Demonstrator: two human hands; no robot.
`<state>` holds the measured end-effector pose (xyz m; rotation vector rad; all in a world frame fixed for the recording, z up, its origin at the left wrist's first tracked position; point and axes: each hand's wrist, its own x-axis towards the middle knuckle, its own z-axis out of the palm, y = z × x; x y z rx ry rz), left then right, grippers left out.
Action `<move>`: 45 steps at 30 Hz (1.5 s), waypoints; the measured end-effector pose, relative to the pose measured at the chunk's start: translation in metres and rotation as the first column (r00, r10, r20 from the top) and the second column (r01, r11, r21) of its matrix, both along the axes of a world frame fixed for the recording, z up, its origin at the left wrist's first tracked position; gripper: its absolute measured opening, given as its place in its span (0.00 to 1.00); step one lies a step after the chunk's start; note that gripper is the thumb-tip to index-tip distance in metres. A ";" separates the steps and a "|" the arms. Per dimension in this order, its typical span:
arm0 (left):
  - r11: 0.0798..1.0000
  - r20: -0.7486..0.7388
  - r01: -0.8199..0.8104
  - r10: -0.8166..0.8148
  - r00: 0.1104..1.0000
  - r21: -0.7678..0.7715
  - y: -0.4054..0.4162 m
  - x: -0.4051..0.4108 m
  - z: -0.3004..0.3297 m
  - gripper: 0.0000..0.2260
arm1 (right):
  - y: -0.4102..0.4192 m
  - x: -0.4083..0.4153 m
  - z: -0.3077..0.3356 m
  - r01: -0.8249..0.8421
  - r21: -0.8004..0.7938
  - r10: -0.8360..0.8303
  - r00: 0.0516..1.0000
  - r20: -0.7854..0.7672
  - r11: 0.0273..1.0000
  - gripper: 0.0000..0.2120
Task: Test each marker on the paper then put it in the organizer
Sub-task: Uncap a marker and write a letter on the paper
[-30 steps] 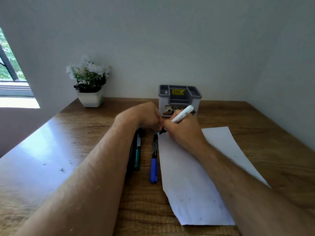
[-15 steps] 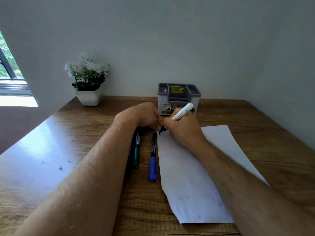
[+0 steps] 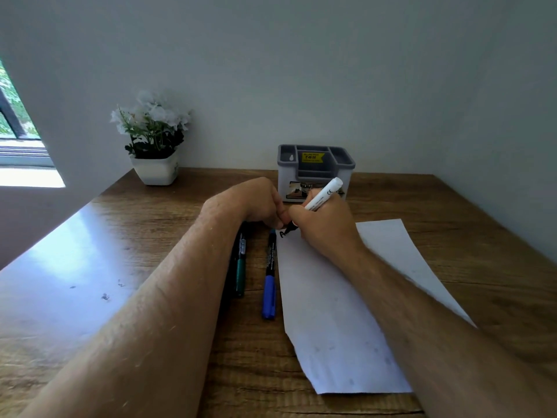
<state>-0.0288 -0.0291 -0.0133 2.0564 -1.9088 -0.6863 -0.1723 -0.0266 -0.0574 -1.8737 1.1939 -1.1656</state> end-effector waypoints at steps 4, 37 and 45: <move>1.000 -0.004 0.002 -0.002 1.000 -0.002 0.001 0.000 0.000 0.08 | -0.001 -0.001 -0.002 0.028 0.002 -0.028 1.000 0.011 1.000 0.10; 0.910 -0.984 -0.399 0.043 -0.175 0.110 0.002 -0.025 0.002 0.06 | -0.004 -0.018 0.028 -0.108 0.036 0.046 0.669 0.742 0.993 0.04; 0.907 -0.971 -0.394 0.060 -0.231 0.150 0.007 -0.030 0.004 0.04 | -0.004 -0.017 0.026 -0.057 0.038 0.016 0.731 0.682 0.998 0.08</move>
